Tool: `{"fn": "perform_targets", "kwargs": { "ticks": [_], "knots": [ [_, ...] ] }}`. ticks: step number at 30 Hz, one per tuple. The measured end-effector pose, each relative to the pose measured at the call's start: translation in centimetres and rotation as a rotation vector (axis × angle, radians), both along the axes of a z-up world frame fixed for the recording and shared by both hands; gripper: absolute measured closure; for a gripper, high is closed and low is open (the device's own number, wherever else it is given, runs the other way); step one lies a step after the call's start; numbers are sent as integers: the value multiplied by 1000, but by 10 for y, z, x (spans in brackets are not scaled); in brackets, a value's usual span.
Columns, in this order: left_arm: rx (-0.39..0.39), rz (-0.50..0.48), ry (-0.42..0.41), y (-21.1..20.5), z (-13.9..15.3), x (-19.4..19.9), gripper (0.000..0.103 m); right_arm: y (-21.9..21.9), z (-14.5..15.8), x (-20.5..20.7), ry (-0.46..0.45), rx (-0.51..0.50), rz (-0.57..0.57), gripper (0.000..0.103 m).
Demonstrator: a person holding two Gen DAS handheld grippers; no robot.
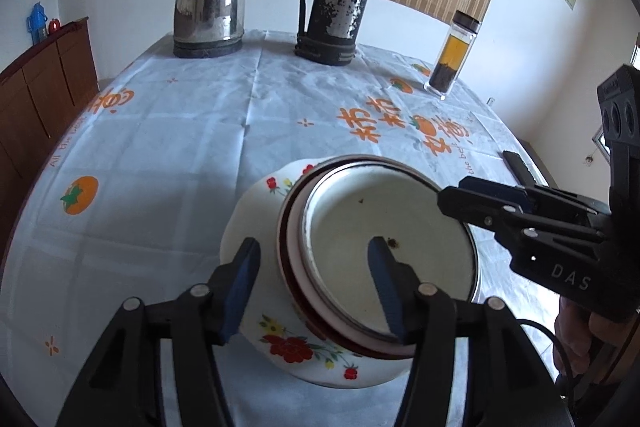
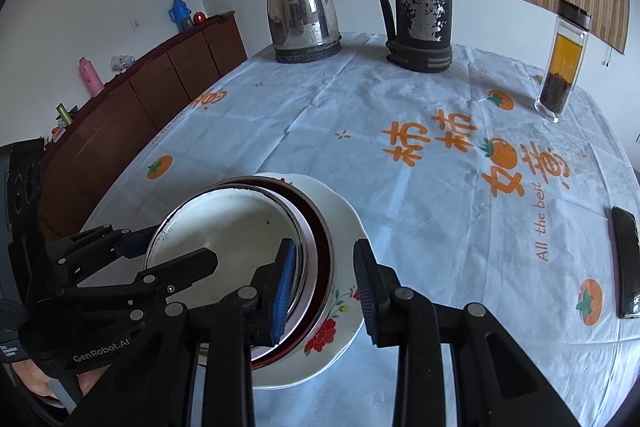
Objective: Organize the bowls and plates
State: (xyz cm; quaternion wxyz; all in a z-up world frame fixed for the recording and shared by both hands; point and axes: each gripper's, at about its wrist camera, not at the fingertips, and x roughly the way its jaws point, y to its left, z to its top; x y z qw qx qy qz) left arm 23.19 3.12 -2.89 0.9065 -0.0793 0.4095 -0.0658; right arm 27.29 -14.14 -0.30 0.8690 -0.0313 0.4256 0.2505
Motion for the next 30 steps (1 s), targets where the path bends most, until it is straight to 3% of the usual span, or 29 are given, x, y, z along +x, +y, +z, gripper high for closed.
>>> {"fn": "perform_targets", "kwargs": {
  "ticks": [3, 6, 17, 22, 24, 26, 30],
  "knots": [
    [10, 27, -66, 7, 10, -6, 39, -9, 12, -14, -108, 10, -38, 69],
    [31, 61, -120, 10, 16, -8, 37, -16, 22, -31, -238, 14, -74, 55],
    [114, 103, -318, 7, 26, -8, 35, -27, 22, -54, -542, 32, -216, 51],
    [104, 117, -362, 8, 23, -8, 34, -27, 18, -62, -663, 25, -246, 45],
    [108, 121, -370, 7, 21, -8, 29, -27, 17, -65, -715, 21, -255, 43],
    [124, 114, -368, 3, 18, -6, 29, -32, 15, -68, -735, 55, -267, 41],
    [165, 115, -362, -1, 14, -5, 29, -34, 16, -63, -689, 61, -291, 41]
  ]
}}
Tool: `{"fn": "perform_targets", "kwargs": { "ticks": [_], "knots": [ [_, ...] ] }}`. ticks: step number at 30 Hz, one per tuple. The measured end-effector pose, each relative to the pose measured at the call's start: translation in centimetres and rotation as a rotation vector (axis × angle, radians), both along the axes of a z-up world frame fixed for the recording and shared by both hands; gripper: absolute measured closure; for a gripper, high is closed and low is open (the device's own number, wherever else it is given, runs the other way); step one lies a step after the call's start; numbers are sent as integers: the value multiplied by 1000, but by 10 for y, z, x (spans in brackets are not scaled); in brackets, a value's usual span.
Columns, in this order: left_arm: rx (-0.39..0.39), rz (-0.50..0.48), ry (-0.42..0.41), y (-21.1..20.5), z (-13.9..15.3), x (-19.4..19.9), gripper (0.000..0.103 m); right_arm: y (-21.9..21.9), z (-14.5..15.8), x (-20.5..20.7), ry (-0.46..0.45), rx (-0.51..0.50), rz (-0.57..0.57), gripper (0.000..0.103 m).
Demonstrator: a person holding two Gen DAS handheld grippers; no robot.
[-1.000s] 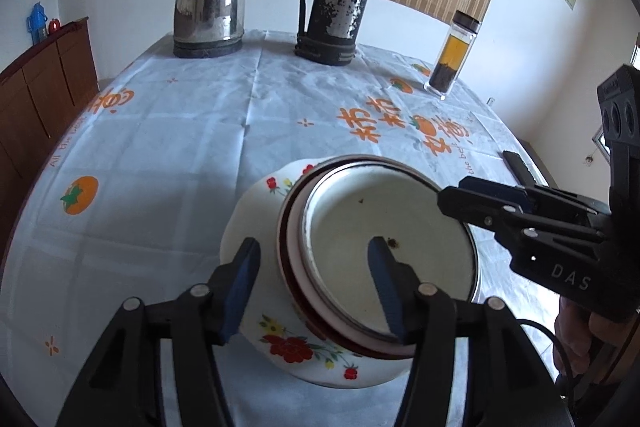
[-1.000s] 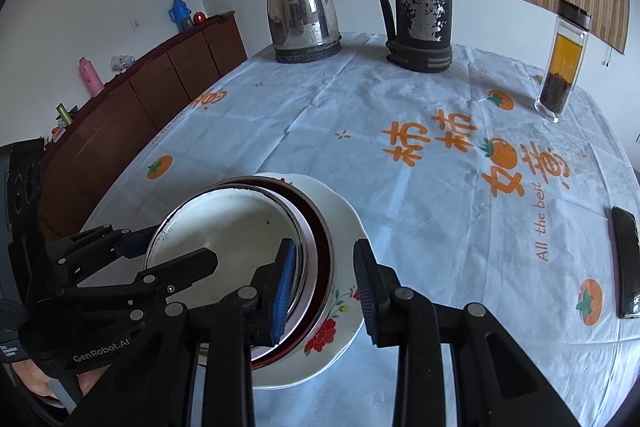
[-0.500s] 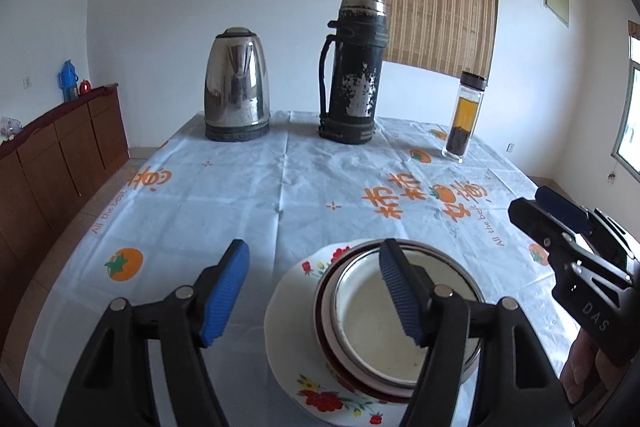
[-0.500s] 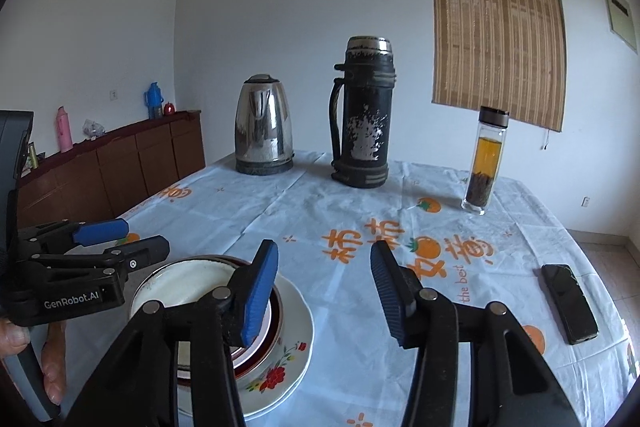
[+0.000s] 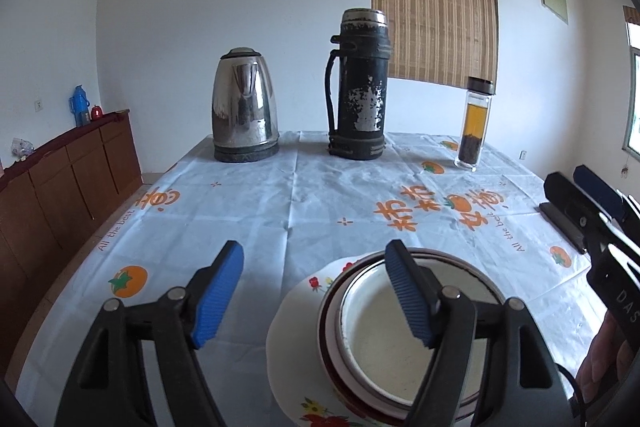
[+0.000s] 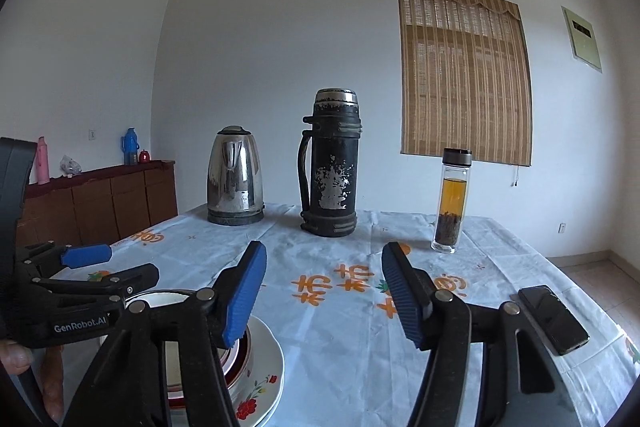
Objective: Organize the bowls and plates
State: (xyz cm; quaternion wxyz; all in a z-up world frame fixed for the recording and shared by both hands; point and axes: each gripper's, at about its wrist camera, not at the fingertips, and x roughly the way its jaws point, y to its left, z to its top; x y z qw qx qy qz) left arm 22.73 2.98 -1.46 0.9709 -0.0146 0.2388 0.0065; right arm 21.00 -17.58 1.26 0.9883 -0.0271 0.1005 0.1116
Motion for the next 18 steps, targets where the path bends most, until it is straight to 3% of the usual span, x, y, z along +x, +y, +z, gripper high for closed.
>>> {"fn": "perform_targets", "kwargs": {
  "ticks": [4, 9, 18],
  "knots": [
    [-13, -3, -10, 2, 0, -4, 27, -1, 0, -4, -10, -17, -20, 41],
    [-21, 12, -27, 4, -2, -8, 10, -4, 1, -11, -48, -15, -33, 40],
    [17, 11, -57, -2, -1, -12, 9, -7, -3, -15, -71, -16, -46, 40]
  ]
}}
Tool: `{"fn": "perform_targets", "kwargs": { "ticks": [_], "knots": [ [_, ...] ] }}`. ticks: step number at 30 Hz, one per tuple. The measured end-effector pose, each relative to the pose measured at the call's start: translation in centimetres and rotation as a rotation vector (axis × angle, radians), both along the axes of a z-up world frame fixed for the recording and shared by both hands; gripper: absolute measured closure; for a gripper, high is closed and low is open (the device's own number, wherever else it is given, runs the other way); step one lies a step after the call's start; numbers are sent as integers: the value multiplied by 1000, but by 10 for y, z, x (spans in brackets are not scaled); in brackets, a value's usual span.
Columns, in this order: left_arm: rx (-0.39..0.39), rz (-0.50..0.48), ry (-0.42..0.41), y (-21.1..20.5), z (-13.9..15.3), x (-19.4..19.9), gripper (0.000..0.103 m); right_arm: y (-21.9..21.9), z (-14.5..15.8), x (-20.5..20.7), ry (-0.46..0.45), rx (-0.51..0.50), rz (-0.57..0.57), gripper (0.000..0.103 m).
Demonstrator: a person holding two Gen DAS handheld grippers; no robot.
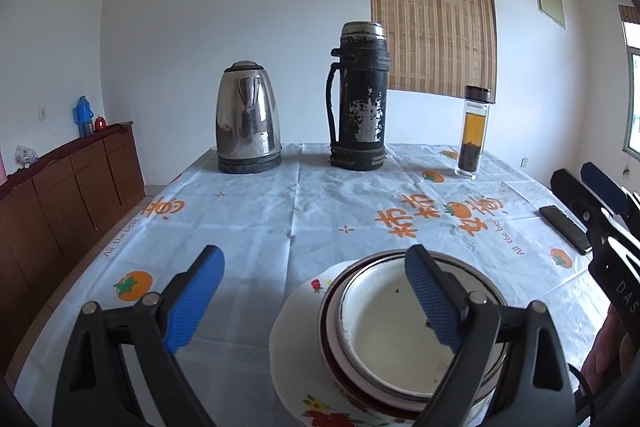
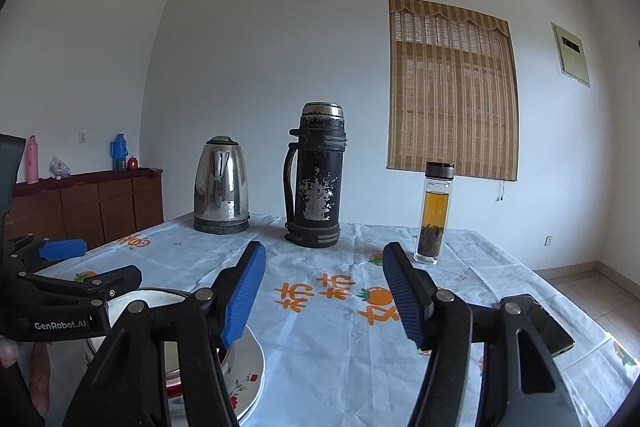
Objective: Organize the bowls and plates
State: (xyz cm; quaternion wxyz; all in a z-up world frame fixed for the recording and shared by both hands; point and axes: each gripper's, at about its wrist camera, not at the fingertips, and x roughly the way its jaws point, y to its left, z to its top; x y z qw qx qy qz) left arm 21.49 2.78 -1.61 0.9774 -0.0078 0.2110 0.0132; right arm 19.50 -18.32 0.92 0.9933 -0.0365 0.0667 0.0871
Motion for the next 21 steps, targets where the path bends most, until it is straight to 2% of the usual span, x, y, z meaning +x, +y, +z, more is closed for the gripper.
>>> {"fn": "perform_targets", "kwargs": {
  "ticks": [8, 16, 21],
  "knots": [
    [21, -7, 3, -4, 1, 0, 4, -3, 2, -3, -15, 1, -7, 39],
    [60, -33, -33, -14, 7, -8, 3, -4, 5, -6, -22, 8, -8, 39],
    [64, -16, -31, -14, 8, -8, 1, -2, 5, -7, -28, 1, -10, 39]
  ]
}}
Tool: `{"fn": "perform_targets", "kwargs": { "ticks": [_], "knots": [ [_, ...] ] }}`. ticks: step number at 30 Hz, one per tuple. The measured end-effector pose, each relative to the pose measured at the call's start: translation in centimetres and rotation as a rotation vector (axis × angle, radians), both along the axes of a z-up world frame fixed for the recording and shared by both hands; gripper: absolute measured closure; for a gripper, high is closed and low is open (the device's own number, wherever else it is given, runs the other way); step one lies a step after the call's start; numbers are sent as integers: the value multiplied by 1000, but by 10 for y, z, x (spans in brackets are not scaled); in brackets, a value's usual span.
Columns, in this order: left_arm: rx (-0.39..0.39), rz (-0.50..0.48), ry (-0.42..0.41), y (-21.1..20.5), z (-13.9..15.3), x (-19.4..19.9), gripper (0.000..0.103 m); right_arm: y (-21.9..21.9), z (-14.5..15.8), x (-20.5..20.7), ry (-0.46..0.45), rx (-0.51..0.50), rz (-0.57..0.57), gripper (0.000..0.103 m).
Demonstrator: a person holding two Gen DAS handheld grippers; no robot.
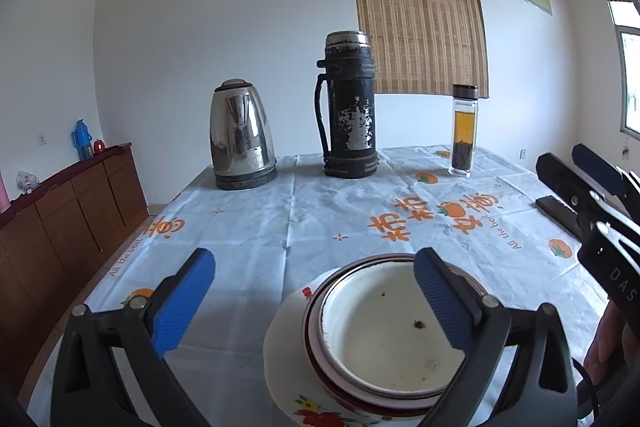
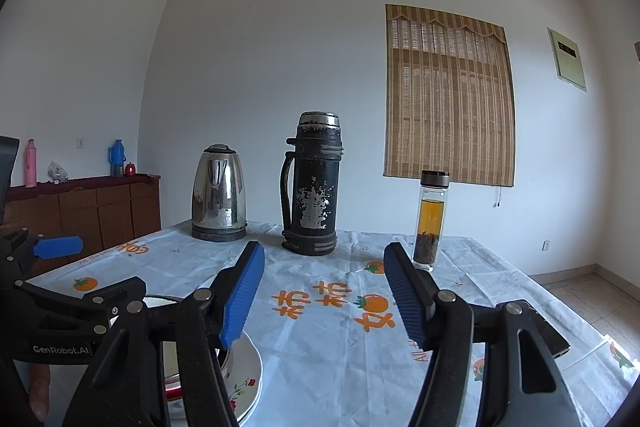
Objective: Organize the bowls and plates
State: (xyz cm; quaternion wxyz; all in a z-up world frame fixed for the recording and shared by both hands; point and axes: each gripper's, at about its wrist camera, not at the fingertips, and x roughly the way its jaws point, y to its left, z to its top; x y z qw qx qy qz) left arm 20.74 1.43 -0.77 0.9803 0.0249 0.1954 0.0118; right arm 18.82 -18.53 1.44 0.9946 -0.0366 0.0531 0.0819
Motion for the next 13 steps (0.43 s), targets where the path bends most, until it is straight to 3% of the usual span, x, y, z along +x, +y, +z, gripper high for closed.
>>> {"fn": "perform_targets", "kwargs": {
  "ticks": [13],
  "knots": [
    [24, -5, -25, -1, 1, -3, 0, 2, 0, 1, 0, -8, -3, 39]
  ]
}}
